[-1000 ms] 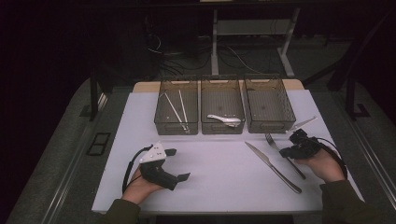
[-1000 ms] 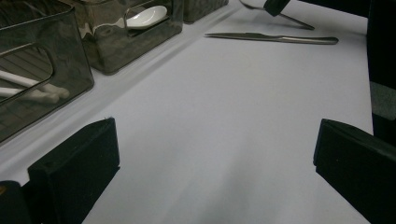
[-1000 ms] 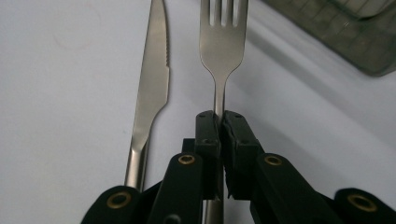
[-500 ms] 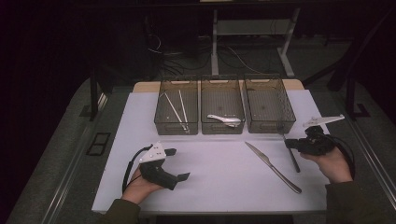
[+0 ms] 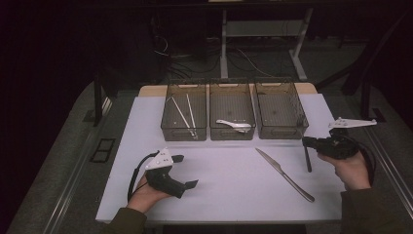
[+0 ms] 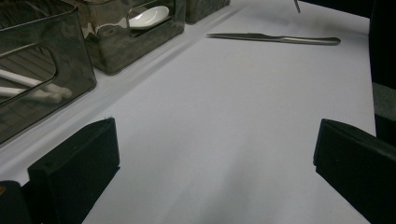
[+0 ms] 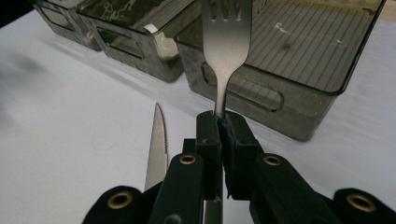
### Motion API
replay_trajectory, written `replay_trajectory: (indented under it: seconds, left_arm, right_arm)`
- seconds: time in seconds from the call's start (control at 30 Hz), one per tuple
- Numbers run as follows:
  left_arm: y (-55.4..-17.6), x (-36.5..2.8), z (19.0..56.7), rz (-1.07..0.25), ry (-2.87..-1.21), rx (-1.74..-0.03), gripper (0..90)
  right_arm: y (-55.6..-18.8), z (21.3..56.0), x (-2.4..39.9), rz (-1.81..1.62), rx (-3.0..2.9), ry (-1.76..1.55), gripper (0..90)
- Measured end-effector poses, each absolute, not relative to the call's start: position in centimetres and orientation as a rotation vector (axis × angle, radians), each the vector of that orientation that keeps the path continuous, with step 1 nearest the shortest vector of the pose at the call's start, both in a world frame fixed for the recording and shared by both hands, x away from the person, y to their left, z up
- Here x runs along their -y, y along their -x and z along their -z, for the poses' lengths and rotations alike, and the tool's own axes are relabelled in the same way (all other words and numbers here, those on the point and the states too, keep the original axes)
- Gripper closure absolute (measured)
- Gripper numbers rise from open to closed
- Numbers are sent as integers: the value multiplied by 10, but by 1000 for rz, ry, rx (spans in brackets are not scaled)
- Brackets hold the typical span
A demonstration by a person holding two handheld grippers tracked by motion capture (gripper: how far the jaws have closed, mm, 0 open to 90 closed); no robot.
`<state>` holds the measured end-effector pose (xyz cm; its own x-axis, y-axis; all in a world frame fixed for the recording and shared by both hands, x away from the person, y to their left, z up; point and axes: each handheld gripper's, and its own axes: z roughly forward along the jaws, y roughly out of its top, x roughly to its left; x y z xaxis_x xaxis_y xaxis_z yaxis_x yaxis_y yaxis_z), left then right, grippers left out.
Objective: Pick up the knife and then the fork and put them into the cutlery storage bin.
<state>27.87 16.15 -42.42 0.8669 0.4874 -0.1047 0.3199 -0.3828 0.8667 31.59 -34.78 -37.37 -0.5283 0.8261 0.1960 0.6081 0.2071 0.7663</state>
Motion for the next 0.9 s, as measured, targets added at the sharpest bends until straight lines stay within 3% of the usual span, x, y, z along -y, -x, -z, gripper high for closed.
replay_trajectory:
  seconds: [0.9]
  left_arm:
    - [-279,-160,425,-199,-1989,-597,0]
  right_arm:
    - [-353,326,341,-1278,-2078,-1298,853]
